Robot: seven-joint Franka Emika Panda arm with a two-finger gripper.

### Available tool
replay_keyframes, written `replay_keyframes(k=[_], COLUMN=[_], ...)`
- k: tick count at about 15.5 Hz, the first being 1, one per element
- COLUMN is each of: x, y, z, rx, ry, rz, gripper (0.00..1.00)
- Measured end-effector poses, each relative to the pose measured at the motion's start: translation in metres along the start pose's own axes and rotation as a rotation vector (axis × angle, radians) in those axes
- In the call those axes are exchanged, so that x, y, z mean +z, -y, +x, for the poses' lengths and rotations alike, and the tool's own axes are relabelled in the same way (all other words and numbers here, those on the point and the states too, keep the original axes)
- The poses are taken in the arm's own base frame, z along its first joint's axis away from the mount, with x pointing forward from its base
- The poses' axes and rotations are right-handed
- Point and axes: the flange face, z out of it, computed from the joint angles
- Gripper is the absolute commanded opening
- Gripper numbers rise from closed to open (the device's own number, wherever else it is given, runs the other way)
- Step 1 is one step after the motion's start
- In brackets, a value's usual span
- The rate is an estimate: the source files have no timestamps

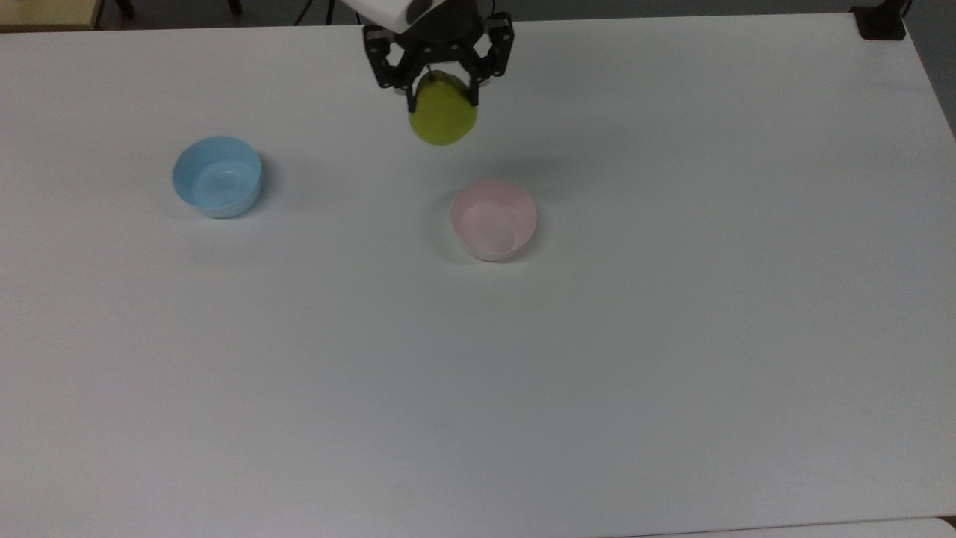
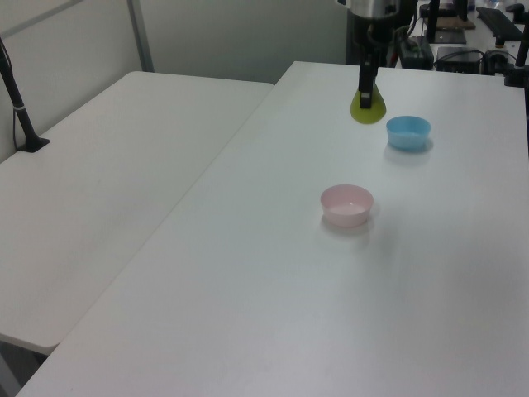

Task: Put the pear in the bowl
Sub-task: 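Lift the pear and carry it over the pink bowl, then lower the pear into the pink bowl and open the gripper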

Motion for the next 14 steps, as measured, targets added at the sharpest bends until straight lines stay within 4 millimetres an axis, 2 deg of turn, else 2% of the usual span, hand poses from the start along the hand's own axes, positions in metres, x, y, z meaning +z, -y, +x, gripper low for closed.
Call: replay_keyframes(k=[2,4,5,6,7,14], x=[0.017,0.045,0.060,0.085,0.095,0.143], y=[0.020,0.032,0.034,0.034,0.034,0.040], z=[-0.003,-0.006,-0.008,-0.010,-0.011,0.001], rx=[-0.002,-0.013,-0.016,-0.015,-0.015,-0.025], ry=[-0.027,-0.053,-0.062,-0.083,-0.094,-0.113], rz=[0.000,0.002,0.003,0.004,0.005,0.017], gripper=[0.19,0.19,0.19,0.19,0.19,0.19])
